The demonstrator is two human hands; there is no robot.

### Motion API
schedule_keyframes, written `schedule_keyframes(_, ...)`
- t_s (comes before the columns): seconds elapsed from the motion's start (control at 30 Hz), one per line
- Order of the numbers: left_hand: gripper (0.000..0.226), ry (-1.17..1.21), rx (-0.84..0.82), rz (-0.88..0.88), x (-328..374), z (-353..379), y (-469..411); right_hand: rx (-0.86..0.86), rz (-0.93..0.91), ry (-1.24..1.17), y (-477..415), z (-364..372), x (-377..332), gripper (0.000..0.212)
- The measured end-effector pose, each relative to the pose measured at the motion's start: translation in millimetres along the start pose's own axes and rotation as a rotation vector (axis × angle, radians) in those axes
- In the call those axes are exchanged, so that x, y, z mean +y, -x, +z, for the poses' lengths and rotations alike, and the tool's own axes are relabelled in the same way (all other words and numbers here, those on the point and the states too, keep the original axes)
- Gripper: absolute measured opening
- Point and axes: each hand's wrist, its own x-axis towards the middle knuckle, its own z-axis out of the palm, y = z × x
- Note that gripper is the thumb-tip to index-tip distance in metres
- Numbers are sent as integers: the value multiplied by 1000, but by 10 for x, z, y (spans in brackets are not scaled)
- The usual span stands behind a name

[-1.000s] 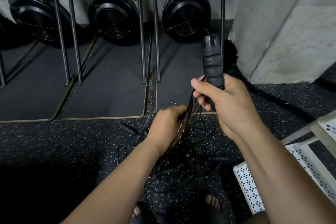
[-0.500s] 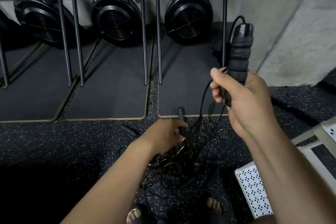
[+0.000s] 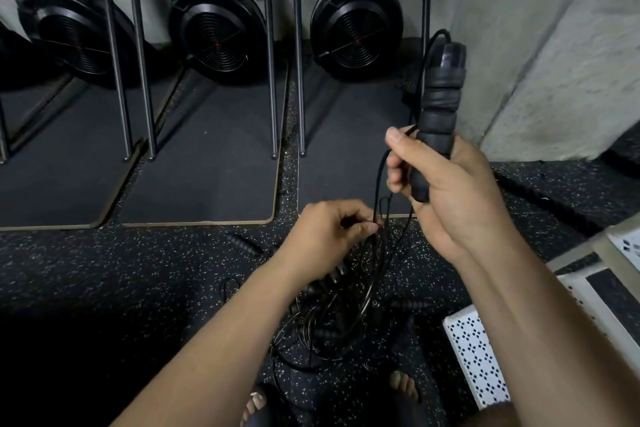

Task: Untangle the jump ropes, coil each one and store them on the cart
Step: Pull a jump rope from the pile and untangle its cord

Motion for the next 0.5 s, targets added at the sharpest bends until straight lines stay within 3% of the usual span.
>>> schedule_keyframes(0.1, 5, -73, 74, 66, -4, -13, -1, -27, 11, 96, -13, -53, 56, 7)
schedule_keyframes(0.3, 12, -184, 128, 135, 102, -54, 14, -124, 127, 554, -12, -109, 253, 10)
schedule_keyframes(0.5, 5, -27, 228, 106, 193, -69, 73, -79, 95, 625, -56, -103, 249, 7)
